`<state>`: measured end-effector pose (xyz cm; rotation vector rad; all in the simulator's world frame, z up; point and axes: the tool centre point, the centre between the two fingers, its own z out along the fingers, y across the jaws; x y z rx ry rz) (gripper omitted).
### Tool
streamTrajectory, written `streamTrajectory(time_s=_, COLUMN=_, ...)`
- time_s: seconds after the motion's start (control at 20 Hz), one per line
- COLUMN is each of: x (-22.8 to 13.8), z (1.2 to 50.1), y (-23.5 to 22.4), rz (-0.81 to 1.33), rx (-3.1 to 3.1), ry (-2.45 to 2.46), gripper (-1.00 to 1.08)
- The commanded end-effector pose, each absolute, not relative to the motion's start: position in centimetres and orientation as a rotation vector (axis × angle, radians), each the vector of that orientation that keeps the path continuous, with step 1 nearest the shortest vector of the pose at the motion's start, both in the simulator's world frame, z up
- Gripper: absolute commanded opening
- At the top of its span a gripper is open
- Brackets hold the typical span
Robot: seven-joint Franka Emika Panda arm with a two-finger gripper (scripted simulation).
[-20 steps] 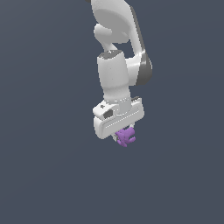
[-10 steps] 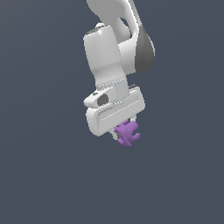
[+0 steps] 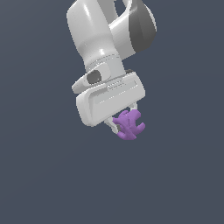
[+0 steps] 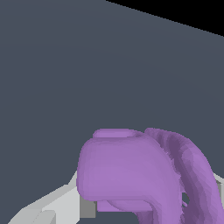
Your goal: Pick up the object and move it to a goal position.
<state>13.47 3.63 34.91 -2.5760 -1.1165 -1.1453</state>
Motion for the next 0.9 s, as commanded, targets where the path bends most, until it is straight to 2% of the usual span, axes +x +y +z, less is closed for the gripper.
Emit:
streamTrajectory(time_s=0.0, x=13.6, z=36.4, y=3.5, rz=-1.189, rx=-2.538, ry=-1.14, gripper=-1.0)
streamTrajectory(time_s=0.45, x=13.9, z=39.8, y=3.2, rz=-1.281, rx=-2.451, ry=-1.188, gripper=-1.0)
streamTrajectory(time_s=0.85, x=13.9, z=40.4, y=3.2, rz=-1.295, rx=-2.435, ry=-1.196, gripper=-1.0)
